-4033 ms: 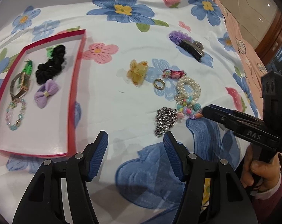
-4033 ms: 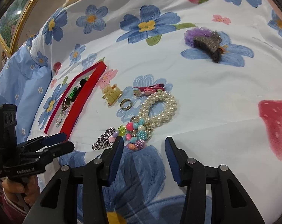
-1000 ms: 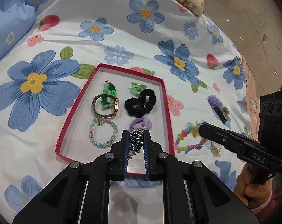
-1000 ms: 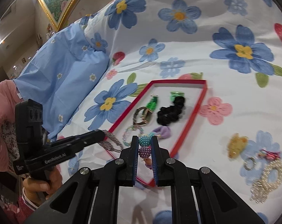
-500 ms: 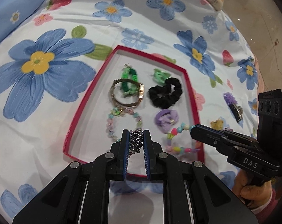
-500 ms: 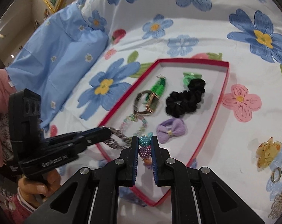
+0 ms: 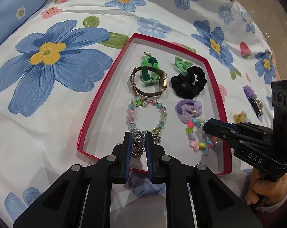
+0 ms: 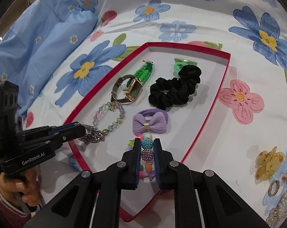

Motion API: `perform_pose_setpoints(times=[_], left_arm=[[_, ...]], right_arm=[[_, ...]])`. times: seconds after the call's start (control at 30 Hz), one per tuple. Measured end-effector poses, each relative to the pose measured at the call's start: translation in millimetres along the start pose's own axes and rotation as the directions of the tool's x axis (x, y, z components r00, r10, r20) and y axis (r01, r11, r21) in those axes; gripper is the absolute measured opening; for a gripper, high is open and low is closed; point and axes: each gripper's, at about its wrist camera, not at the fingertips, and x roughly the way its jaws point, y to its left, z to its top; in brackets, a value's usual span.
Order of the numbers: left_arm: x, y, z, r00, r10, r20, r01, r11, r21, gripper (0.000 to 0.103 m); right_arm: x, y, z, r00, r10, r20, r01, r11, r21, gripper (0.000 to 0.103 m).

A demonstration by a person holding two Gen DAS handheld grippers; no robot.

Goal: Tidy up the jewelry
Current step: 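Carry the silver chain and beaded keychain into the box lid and release both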

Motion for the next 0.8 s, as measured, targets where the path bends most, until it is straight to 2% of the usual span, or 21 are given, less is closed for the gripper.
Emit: perform_pose_setpoints(times=[0.3, 0.57, 0.7, 0.8], left_arm=[[0.9, -2.6, -0.8, 1.000, 0.014, -0.002, -0.014, 1.000, 0.010, 0.012], [0.7, -4.1, -0.7, 1.000, 0.027, -0.003, -0.027, 1.000, 0.009, 0.014], [-1.7, -4.2, -0.7, 0.999, 0.034, 0.002, -0.034, 0.999, 0.001, 0.033], [-6.3, -4.5, -0.1, 0.999, 0.035, 0.011, -0.035, 0.999, -0.006, 0.038]], right_arm=[[1.0, 2.2, 0.6, 1.000, -0.023, -0.006, 0.022, 0.999, -0.022, 0.014], [-0.6, -0.3, 0.7, 1.000, 0.005, -0.004, -0.005, 1.000, 0.003, 0.017], [-7.8, -0.2, 0.2, 0.999, 0.030, 0.018, -0.031, 0.999, 0.010, 0.028], [-15.8, -0.8, -1.0, 0.999, 0.030, 0.039, -0.030, 0.999, 0.015, 0.033]])
